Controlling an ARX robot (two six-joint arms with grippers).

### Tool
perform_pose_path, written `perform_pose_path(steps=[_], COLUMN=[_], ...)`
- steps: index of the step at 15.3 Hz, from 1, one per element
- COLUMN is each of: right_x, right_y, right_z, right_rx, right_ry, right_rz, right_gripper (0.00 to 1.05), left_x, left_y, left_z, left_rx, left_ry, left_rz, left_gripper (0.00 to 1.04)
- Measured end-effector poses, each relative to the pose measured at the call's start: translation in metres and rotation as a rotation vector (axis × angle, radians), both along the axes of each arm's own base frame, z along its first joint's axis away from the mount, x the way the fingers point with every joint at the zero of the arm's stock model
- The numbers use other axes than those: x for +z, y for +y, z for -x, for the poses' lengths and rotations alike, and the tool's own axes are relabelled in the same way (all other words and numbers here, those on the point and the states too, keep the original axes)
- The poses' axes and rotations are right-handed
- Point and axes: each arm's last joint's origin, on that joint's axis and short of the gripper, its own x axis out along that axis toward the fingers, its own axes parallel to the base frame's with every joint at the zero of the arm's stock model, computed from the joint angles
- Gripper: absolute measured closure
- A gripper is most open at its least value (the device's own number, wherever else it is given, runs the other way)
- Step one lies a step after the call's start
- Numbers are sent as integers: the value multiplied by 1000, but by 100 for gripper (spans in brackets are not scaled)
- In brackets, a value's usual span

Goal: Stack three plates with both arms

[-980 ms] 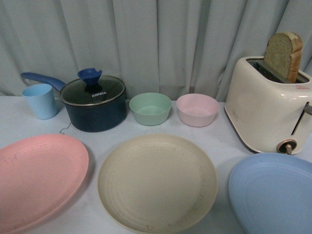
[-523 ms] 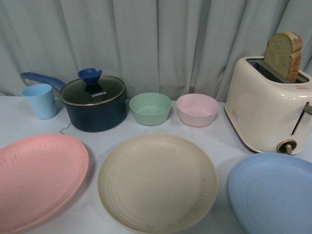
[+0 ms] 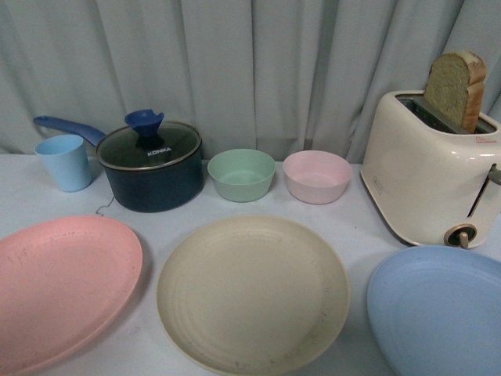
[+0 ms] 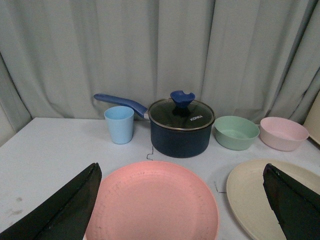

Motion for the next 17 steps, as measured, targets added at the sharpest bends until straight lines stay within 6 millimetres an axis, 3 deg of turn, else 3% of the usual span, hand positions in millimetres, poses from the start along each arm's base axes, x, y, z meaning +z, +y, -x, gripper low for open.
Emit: perform_pose_path(steps=[17], right_x=[0], right_y=[0], right_z=[0], right_rx=[0], right_ry=[0], right_rz=[0], right_gripper=[6], left_x=[0], left_y=[0], left_z=[0], left_rx=[0], left_ry=[0], left_rz=[0], left_gripper=[7])
